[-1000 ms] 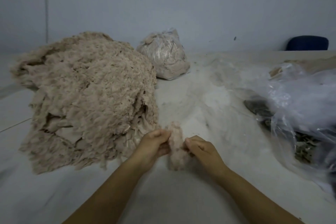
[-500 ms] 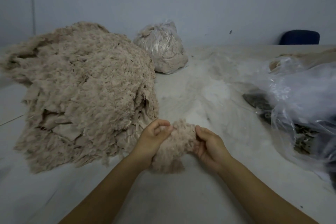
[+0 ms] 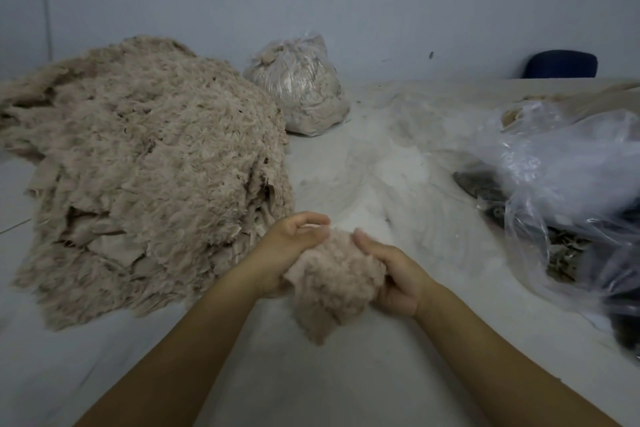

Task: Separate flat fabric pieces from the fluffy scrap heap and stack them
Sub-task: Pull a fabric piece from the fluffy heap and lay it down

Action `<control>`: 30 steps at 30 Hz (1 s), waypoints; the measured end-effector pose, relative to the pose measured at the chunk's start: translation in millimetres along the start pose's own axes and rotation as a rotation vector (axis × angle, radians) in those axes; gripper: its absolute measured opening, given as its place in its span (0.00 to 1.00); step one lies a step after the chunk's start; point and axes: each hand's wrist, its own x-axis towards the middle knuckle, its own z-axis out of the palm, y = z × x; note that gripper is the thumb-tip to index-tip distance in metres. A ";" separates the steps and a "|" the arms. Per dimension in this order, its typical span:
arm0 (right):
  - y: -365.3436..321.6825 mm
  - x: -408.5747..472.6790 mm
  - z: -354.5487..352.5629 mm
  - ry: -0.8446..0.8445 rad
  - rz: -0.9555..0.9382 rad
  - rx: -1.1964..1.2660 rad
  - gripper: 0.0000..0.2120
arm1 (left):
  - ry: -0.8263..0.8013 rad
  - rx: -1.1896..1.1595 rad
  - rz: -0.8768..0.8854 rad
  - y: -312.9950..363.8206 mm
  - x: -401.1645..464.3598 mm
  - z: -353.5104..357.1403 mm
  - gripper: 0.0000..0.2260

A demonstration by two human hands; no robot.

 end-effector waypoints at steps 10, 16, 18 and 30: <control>-8.6 -5.4 -21.5 0.119 0.051 0.035 0.26 | 0.071 0.286 -0.019 -24.5 5.6 -12.4 0.12; -25.0 -1.3 -23.0 0.273 -0.434 -0.529 0.16 | 0.155 0.547 0.577 14.7 6.0 -5.6 0.16; -31.6 -3.7 -30.1 0.308 -0.566 -0.901 0.18 | -0.071 0.755 0.556 16.3 -2.7 -9.5 0.16; -7.8 -26.0 -35.2 0.149 -0.583 -1.503 0.20 | -0.137 1.039 0.434 -34.5 -10.4 -5.0 0.11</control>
